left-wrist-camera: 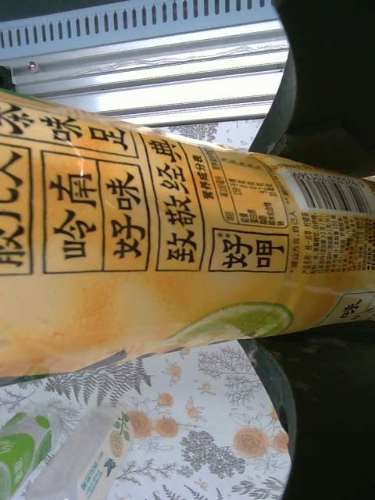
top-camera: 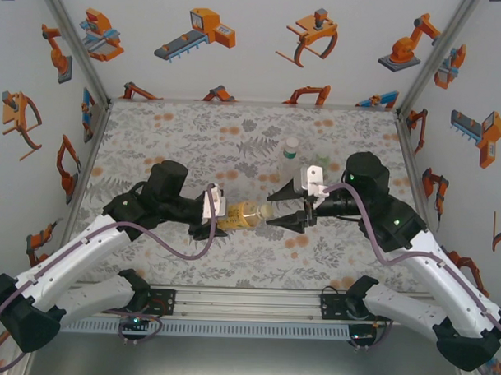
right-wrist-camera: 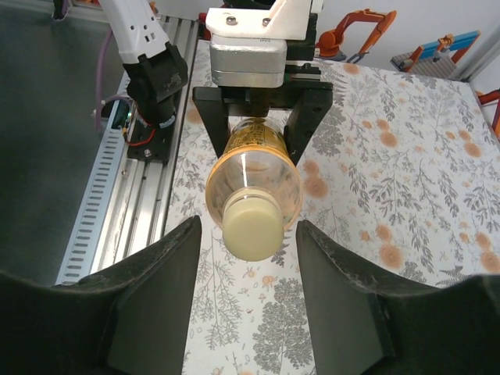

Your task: Screw on the bottle caps

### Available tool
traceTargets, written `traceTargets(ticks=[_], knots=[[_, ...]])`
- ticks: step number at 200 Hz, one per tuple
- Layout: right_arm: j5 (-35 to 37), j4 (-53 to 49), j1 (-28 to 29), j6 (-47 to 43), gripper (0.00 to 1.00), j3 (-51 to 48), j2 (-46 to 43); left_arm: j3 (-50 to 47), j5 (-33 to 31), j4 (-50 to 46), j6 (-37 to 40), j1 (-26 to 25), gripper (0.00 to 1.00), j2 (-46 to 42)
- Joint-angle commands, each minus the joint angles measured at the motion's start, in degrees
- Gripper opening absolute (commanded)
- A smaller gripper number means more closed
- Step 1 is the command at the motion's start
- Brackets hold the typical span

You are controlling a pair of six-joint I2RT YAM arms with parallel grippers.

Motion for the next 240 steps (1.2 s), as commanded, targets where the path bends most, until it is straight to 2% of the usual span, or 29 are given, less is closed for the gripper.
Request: traceTargets(ticks=[1,43,90,119,178,206,240], knots=[[-0.89,0.68,-0.05,-1.66,0.48,-0.89,-0.56,1.05,2.01,-0.27,1.55,-0.25,0.0,-0.87],[-0.85,1.16,-0.03,-1.53,0.42,-1.13,-0.53,1.03,1.97,-0.27,1.5,-0.27,0.0,-0.99],[-0.91,1.32,0.03,-1.26,0.3,-1.44,-0.48,1.19,1.14,-0.27,1.11,-0.3,0.0,-0.86],[0.82,3.28,-0.01,2.64,0.26,-2.42,-0.46,1.21,0.2,-0.19,0.88,-0.29,0.0,-1.06],[11.17,15.41,0.01,24.38,0.17,-9.23,-2.56,0.51,-1.97,1.36,0.26,-0.24,0.0,-2.25],[20.12,21.04,0.03,39.29,0.13,-13.35,-4.31,-0.15,-3.54,2.85,-0.44,-0.28,0.0,-3.05],[26.03,26.28,0.25,57.0,0.11,-16.68,-5.01,-0.16,-6.21,3.32,-1.08,-0.24,0.0,-2.77]])
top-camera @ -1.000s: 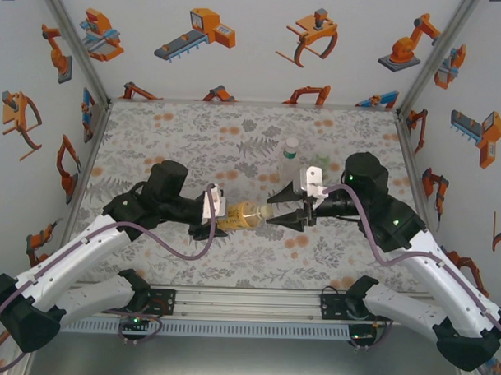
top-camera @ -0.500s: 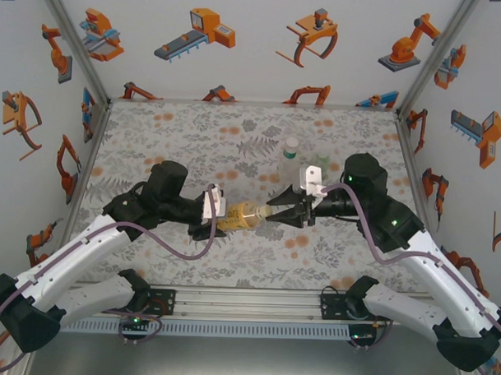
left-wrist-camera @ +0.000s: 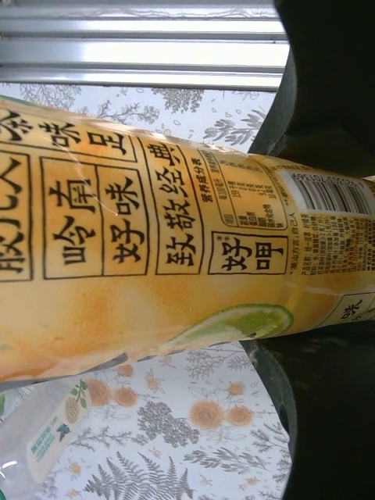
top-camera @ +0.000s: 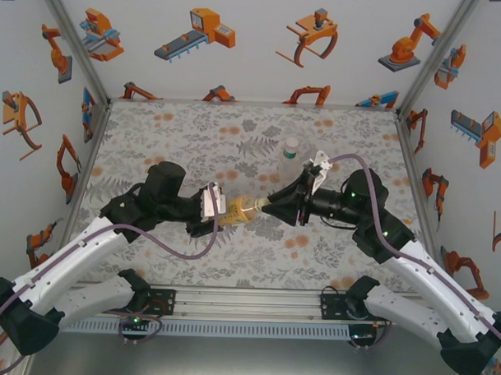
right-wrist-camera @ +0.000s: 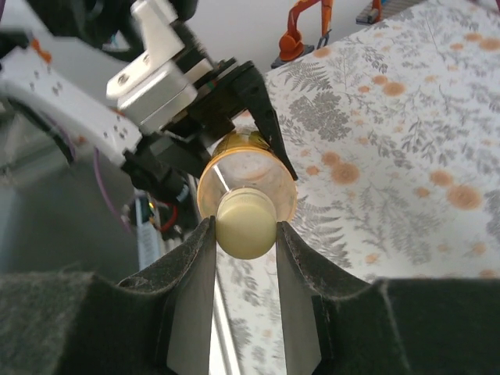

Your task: Screw on the bottle caps

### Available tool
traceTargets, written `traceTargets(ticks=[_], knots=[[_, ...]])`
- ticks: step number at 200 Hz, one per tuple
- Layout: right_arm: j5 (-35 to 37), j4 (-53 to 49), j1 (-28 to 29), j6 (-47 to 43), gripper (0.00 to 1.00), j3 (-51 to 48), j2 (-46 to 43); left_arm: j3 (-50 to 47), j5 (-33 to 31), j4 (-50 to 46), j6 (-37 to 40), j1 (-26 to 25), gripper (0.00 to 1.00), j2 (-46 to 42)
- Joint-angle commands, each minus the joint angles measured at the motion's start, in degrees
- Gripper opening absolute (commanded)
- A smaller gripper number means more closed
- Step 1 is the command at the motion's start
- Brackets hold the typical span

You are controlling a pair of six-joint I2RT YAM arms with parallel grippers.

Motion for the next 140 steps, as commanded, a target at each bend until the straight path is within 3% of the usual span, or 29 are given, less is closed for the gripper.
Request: traceTargets(ticks=[1,24,57,89,140], knots=[[9.9,5.55,0.14,18.13,0.11,-2.14,0.06,0.28,1.82,3.63,-0.16,-0.35,0.0,-1.29],[13.06,5.14,0.67,28.18,0.09,-2.48,0.8,0.45,0.08,3.81,-0.65,-0.38,0.0,-0.82],[16.61,-3.91,1.03,38.79,0.06,0.11,2.23,0.37,-2.12,4.42,-1.25,-0.35,0.0,-0.71],[17.75,-8.05,1.26,43.39,0.05,1.28,2.73,0.28,-3.12,4.59,-1.42,-0.35,0.0,-0.61],[15.99,-10.34,1.31,38.42,0.29,4.1,3.84,0.19,-2.57,4.64,-1.17,-0.43,0.0,-0.62]])
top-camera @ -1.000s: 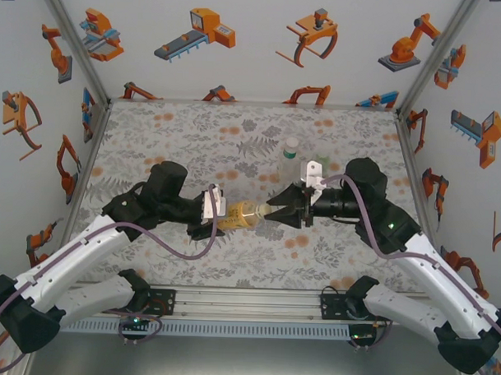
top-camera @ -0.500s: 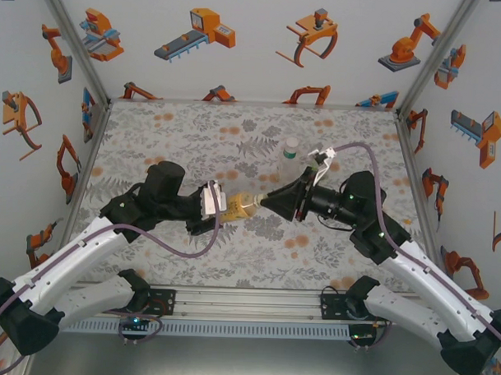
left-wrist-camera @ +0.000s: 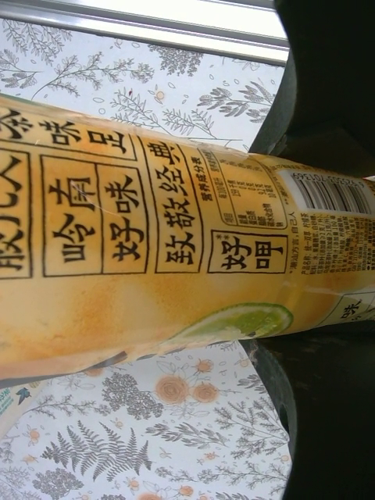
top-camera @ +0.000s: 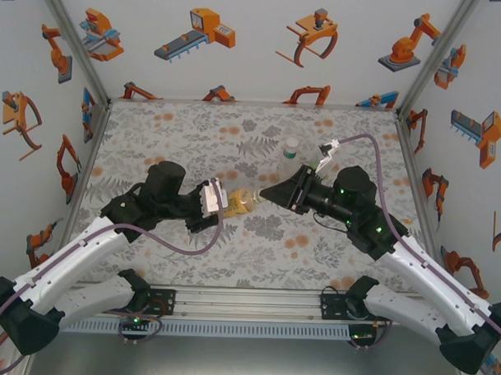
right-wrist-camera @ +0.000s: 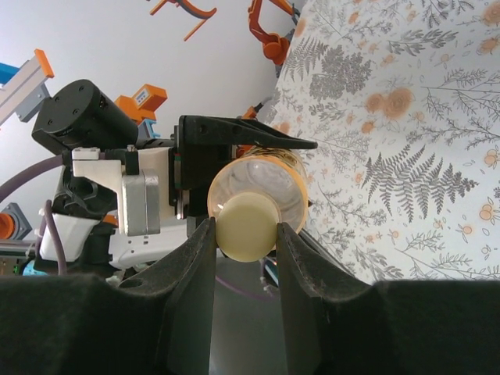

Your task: Screw on the bottle caps

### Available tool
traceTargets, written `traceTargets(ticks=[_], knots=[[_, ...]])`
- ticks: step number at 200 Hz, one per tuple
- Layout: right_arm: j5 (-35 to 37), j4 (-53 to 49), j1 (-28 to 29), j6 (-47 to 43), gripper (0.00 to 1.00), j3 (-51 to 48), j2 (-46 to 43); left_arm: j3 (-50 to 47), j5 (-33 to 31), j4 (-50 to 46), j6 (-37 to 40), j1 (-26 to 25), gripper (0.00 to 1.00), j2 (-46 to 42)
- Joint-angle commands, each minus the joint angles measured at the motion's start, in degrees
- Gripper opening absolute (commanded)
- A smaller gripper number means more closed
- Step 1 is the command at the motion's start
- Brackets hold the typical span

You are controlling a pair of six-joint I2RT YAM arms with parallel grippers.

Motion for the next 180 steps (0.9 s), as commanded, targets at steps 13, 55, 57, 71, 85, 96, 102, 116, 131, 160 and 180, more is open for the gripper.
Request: traceTargets(ticks=[13,55,57,71,85,96,102,116,131,160,180], knots=[[0.58,-5.57,0.3,-4.93,0.4,4.26,0.8,0.32,4.74,3.47,0.72,-0.46,0.0,-0.93],[0.84,-11.49,0.3,-14.92,0.6,10.09,0.62,0.27,6.34,3.36,1.09,-0.51,0.0,-1.01],[0.78,-11.68,0.3,-15.32,0.6,10.27,0.6,0.24,6.35,3.36,1.04,-0.47,0.0,-1.01],[0.75,-13.05,0.3,-18.63,0.62,11.67,0.58,0.24,6.66,3.36,1.17,-0.47,0.0,-1.02],[0.54,-14.13,0.3,-23.66,0.63,12.99,0.4,0.3,7.3,3.14,1.27,-0.46,0.0,-1.15],[-0.41,-14.15,0.3,-28.19,0.63,13.65,0.26,0.32,8.16,3.02,1.53,-0.5,0.0,-1.08],[-1.41,-13.97,0.3,-31.07,0.63,14.02,0.25,0.28,8.71,2.92,1.58,-0.47,0.0,-1.02],[-5.66,-13.17,0.3,-39.79,0.62,14.51,0.12,0.49,10.78,2.36,2.03,-0.46,0.0,-0.87],[-11.9,-12.73,0.29,-50.61,0.62,14.52,-0.3,0.67,13.04,1.83,2.4,-0.46,0.0,-0.56],[-21.96,-16.0,0.3,-69.46,0.63,16.09,-0.33,1.55,15.66,-0.04,3.14,-0.46,0.0,0.46],[-28.33,-18.65,0.3,-79.28,0.64,17.28,-0.02,2.21,16.09,-1.18,3.53,-0.51,0.0,1.17]])
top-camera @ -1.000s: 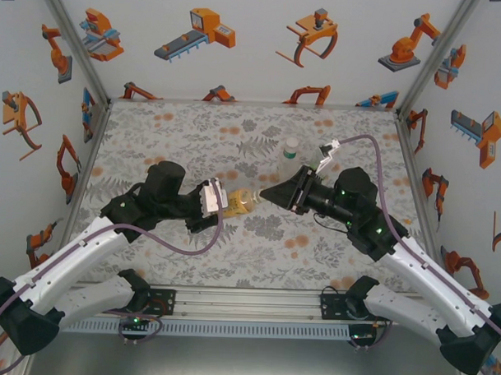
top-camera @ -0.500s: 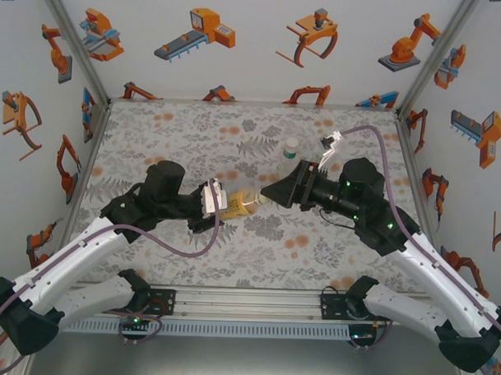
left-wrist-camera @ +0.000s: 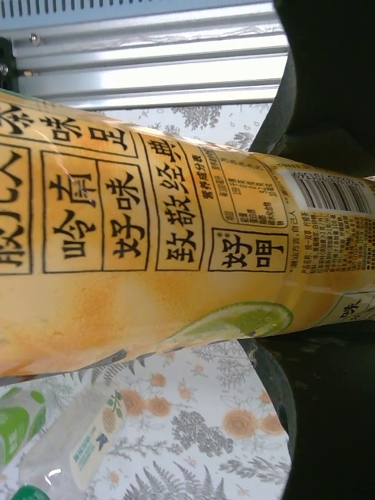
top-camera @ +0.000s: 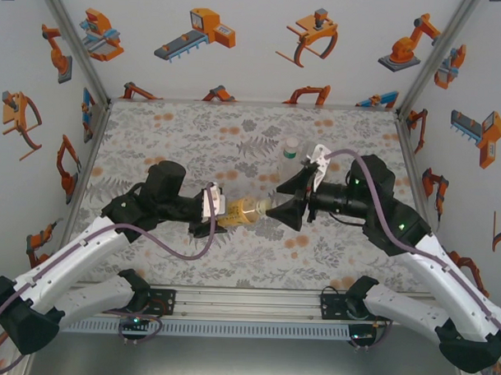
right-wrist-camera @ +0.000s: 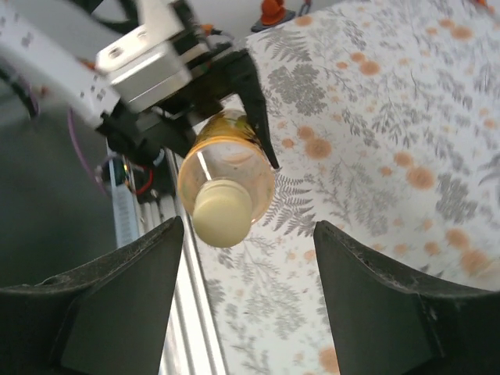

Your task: Screw on the bottle caps

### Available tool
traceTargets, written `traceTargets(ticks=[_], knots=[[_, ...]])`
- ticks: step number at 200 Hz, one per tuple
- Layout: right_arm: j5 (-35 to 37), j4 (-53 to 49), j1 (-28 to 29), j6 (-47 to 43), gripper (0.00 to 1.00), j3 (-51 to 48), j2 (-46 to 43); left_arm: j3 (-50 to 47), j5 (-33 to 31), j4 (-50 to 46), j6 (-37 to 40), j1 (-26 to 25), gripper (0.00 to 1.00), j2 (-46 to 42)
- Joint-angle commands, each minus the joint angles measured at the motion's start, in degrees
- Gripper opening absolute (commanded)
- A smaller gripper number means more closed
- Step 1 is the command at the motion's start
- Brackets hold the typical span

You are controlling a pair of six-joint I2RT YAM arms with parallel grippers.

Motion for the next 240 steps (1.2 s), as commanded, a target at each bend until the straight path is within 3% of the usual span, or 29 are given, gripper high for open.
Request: traceTargets(ticks=[1,56,240], knots=[[-11.46,-3.13,0.19,-19.99,0.64,3.23,-0.5,2.17,3.88,-2.09,1.85,-0.27,0.0,0.72],[-16.21,-2.27,0.19,-23.99,0.61,2.75,1.48,2.29,4.36,-2.43,1.85,-0.28,0.0,0.8],[-11.49,1.5,0.81,-23.98,0.37,-0.41,2.68,2.44,4.22,-2.64,1.55,-0.31,0.0,0.46]])
